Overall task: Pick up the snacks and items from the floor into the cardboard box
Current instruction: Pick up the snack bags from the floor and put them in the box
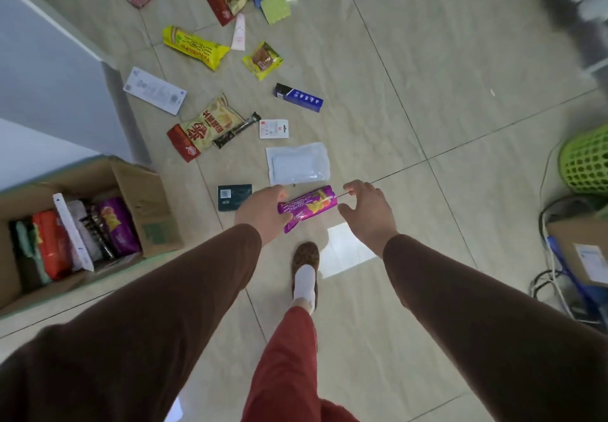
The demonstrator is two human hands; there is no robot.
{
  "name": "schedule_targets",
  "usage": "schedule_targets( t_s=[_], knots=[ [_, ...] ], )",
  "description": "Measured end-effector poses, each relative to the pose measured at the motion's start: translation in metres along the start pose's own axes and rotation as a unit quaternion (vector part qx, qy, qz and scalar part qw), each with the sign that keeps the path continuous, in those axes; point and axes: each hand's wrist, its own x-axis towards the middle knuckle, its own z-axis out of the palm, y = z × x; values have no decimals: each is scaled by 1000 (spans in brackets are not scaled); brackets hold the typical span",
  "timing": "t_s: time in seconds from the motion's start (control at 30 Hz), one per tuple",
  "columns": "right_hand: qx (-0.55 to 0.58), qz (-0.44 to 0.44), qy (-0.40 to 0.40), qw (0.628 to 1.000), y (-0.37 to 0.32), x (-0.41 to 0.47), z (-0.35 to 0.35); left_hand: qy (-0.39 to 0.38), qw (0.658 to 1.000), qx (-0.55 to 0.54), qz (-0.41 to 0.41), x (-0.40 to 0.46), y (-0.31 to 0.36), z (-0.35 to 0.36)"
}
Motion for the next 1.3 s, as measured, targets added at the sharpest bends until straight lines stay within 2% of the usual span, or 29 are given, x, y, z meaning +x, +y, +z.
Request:
schedule_targets(
  t_s=[0.4,0.8,1.03,1.3],
  knots=[
    [20,10,-9,1000,41,160,-119,-8,1000,-7,-17,160,115,-32],
    [-41,-70,-73,994,78,346,-265,34,992,-71,-101,311,246,-64],
    [-69,-107,-92,988,34,440,-305,64,981,-132,-128,378,263,-111],
    [-81,-131,-114,981,-61,554,-324,86,968,-170,-165,464,239,-194]
  ],
)
